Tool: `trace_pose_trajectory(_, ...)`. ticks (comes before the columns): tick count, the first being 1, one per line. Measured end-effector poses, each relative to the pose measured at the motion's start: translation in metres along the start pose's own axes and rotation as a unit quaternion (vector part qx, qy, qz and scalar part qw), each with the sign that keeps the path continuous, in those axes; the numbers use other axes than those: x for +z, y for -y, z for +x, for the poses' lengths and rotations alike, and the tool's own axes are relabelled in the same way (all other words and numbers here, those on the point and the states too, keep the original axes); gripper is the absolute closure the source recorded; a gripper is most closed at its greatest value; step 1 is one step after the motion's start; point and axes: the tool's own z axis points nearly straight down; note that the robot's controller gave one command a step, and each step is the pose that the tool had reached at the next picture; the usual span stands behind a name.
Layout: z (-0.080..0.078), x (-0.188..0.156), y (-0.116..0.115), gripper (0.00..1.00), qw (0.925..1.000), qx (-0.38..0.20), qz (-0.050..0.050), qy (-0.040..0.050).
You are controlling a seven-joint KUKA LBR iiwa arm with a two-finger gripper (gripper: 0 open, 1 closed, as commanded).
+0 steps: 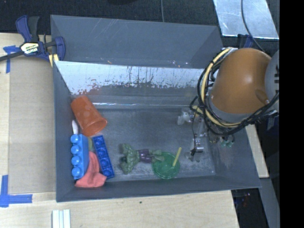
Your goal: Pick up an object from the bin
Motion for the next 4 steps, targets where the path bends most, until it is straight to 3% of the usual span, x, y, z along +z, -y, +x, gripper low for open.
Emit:
trace_pose_trajectory(1,-0.002,-0.005,0.000,0.00,1.0000,0.000,0.000,0.0044)
trace_pose_trajectory(2,0.010,-0.011,-0.020,0.00,0.9997,-0.025,0.000,0.0033)
trace_pose_trajectory(3,0.017,0.036,-0.069,0.00,0.9945,-0.105,0.001,0.0063)
trace_pose_trajectory(4,0.021,0.075,-0.081,0.00,0.9888,-0.149,0.002,0.0088)
